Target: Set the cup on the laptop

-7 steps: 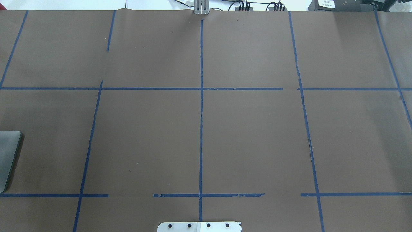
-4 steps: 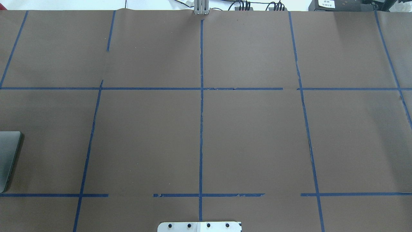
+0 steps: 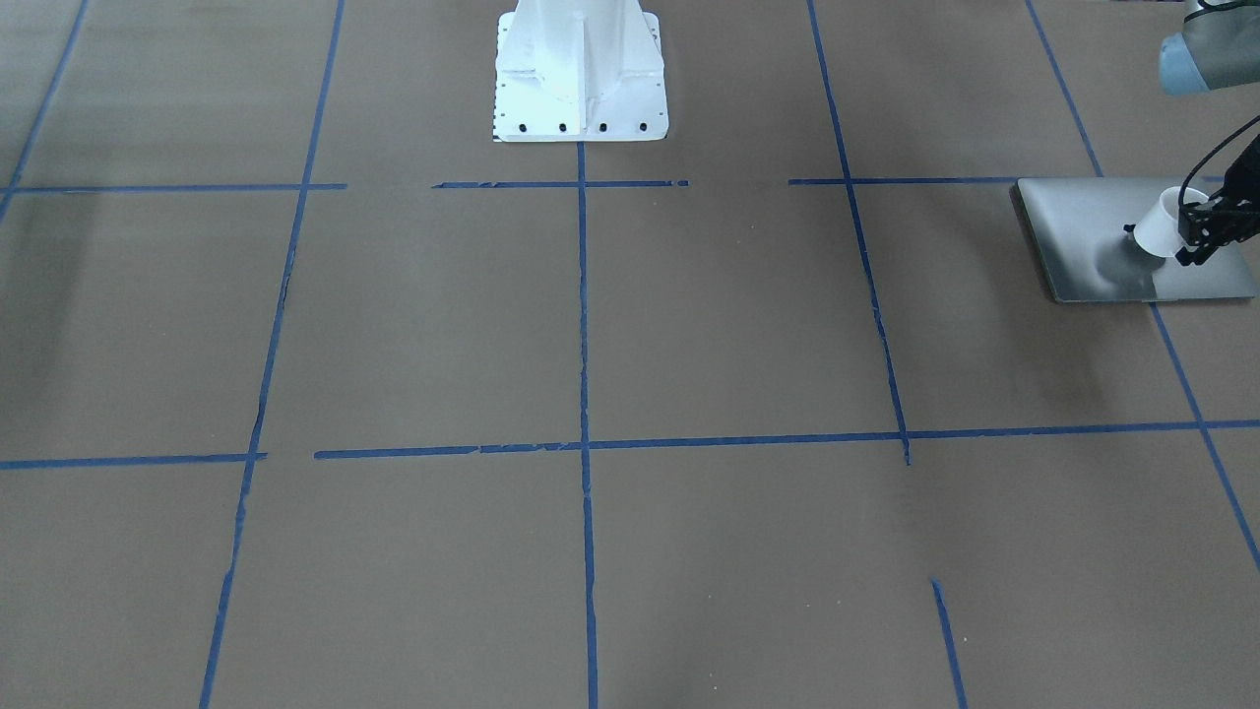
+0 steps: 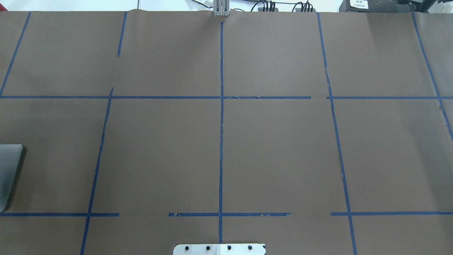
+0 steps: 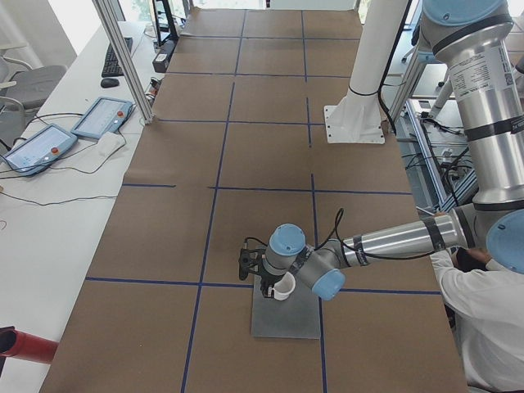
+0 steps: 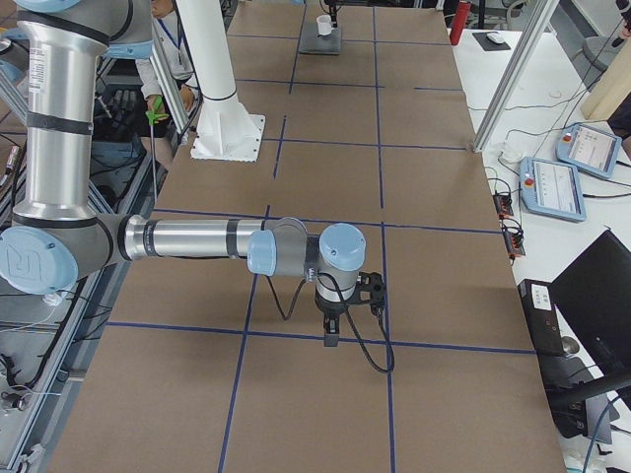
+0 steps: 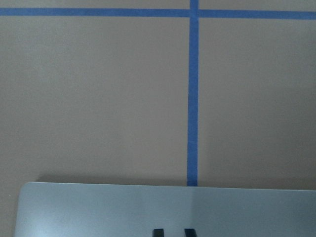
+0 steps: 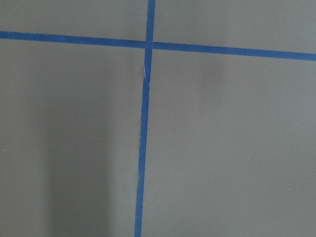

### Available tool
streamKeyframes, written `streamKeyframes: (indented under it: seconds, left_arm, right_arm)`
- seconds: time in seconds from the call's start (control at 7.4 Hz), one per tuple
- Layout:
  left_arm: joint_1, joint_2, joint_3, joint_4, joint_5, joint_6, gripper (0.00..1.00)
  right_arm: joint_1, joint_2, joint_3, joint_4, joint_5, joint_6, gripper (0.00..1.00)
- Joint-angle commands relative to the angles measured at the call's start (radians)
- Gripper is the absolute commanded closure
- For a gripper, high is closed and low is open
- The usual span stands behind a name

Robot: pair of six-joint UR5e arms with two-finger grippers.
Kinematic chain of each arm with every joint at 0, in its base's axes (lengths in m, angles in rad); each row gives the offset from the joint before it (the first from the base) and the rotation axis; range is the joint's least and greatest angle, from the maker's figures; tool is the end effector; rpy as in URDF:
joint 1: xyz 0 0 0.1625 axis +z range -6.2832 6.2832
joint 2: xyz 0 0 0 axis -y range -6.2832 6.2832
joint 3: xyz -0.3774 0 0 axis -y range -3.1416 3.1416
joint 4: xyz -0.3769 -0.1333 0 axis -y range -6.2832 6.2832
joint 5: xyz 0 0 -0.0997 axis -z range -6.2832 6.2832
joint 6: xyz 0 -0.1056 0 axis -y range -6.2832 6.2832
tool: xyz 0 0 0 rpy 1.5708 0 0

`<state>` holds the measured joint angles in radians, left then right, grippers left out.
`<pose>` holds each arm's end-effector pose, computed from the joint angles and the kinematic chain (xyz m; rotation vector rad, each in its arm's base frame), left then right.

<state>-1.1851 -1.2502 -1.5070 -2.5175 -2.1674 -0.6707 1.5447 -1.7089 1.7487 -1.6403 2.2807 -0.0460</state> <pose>0.0674 -0.3627 0.6828 0.1783 0.7757 -0.1021 0.0534 -0.4235 0.6043 -0.0214 -0.7102 -0.0585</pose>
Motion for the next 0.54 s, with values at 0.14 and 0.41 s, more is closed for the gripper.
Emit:
streamKeyframes:
  seconds: [0.14,0.41]
  left_arm:
    - [0.024,0.000,0.002,0.002,-0.031,0.005,0.52]
    - [0.024,-0.002,-0.001,0.000,-0.031,0.016,0.05]
  right_arm:
    - [0.000,0.000,0.000,0.000,0.000,0.000,0.00]
    - [0.000,0.000,0.000,-0.001,0.000,0.000,0.00]
